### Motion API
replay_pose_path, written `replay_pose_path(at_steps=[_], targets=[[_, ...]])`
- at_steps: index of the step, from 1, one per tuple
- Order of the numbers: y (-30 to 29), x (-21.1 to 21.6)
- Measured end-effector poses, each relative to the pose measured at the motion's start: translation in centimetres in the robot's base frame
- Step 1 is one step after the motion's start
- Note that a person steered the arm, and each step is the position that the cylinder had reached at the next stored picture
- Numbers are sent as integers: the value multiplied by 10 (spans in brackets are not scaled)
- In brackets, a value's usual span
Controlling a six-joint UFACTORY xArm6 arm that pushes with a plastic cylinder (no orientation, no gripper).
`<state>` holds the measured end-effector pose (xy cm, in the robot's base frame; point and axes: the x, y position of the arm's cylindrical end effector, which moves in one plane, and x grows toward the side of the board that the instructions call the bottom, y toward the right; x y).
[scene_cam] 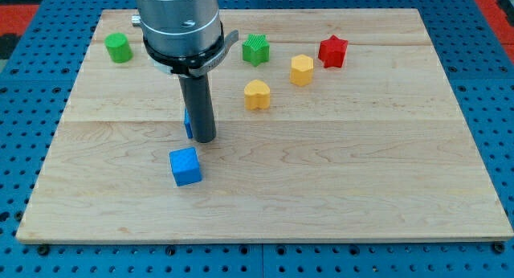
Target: Slide the blue cube towards center left
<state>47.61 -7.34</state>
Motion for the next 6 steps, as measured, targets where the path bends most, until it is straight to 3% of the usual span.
replay_pose_path(at_steps=[2,3,4,5,6], targets=[[39,78],[-60,42],[-117,4],[-114,15],[-173,25]])
